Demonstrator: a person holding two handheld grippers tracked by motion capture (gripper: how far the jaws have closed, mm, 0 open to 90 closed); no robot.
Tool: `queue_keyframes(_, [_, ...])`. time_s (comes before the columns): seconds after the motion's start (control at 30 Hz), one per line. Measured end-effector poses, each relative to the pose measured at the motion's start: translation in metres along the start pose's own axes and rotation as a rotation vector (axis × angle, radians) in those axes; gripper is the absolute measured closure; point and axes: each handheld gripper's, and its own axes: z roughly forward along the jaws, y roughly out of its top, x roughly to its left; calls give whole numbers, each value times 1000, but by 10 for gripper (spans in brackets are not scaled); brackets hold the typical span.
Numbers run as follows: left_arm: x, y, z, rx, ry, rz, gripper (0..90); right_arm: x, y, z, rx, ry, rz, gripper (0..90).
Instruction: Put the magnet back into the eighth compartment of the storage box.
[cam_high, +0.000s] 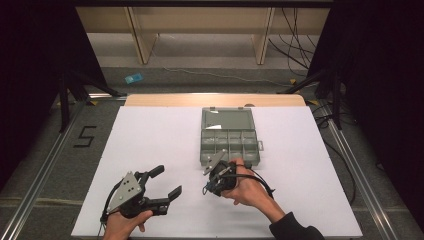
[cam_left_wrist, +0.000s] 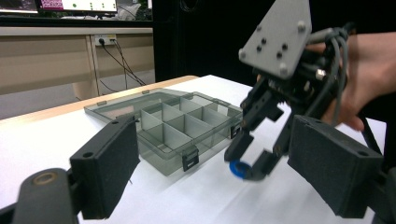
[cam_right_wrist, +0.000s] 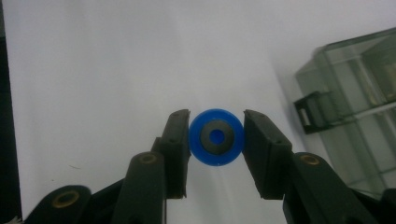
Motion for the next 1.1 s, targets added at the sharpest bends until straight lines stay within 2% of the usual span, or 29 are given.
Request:
queue_keyframes(0.17, [0, 0, 0, 0, 0, 0, 160, -13, -5, -16, -50, -50, 19, 627])
queue_keyframes(0.43, [0, 0, 0, -1, 0, -1, 161, -29, -14, -36, -80, -96, 79, 627])
queue_keyframes(0.5, [1, 0, 1, -15, -10, 0, 161, -30, -15, -37, -86, -102, 85, 627])
queue_keyframes(0.77, [1, 0, 1, -15, -10, -1, 161, -42, -23, -44, -94, -130, 123, 627])
queue_keyframes(0.8, [0, 0, -1, 0, 1, 0, 161, -42, -24, -45, -95, -130, 129, 627])
queue_keyframes(1.1, [1, 1, -1, -3, 1, 2, 161, -58, -37, -55, -119, -182, 176, 627])
